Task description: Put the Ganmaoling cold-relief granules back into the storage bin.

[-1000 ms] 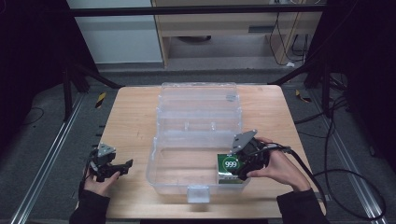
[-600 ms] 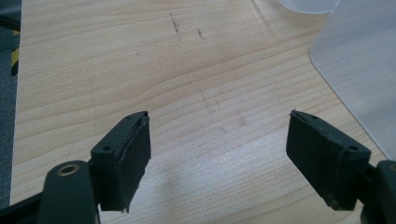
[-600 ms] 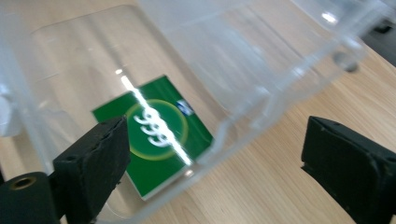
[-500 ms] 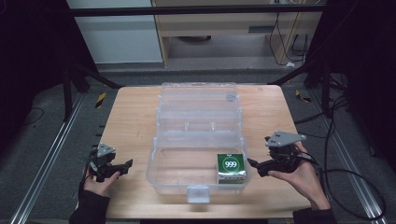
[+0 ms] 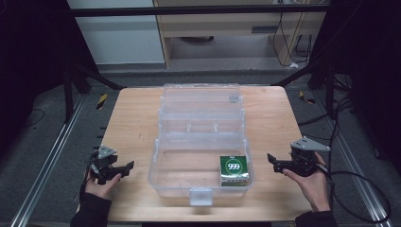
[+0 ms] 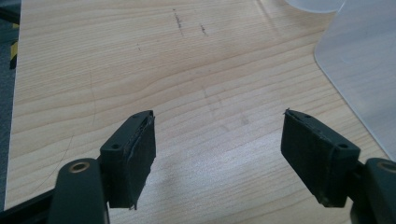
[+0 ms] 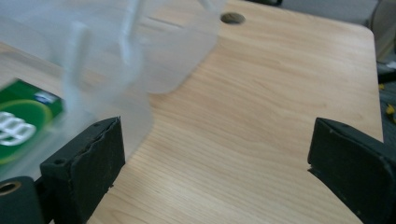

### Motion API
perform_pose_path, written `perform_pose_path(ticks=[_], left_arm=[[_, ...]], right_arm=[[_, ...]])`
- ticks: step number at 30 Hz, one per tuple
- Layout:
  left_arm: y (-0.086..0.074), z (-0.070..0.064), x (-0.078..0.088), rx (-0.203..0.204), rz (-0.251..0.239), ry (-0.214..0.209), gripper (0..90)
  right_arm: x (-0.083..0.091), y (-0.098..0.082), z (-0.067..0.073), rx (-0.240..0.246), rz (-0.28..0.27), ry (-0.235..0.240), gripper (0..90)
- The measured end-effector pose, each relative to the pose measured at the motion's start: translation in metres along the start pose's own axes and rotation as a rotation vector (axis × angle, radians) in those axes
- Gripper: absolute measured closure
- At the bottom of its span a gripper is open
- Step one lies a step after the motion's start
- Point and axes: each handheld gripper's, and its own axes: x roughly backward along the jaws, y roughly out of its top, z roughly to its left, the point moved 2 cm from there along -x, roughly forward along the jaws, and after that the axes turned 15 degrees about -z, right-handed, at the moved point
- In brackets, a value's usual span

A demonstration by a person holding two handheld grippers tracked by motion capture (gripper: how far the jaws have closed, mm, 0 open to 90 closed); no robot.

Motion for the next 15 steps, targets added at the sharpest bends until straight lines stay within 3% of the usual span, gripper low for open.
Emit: perform_pose_path(ticks=[6, 15], left_arm=[[-0.003, 0.002, -0.002, 0.004, 0.011, 0.020, 29.7], [-0.006, 0.005, -0.003, 0.016, 0.017, 0.033, 32.3]], right_arm=[[-0.006, -0.026, -0.012, -0.049, 0.029, -0.062, 3.1], [-0.007, -0.044, -0.023, -0.078, 0.049, -0.109, 2.4]])
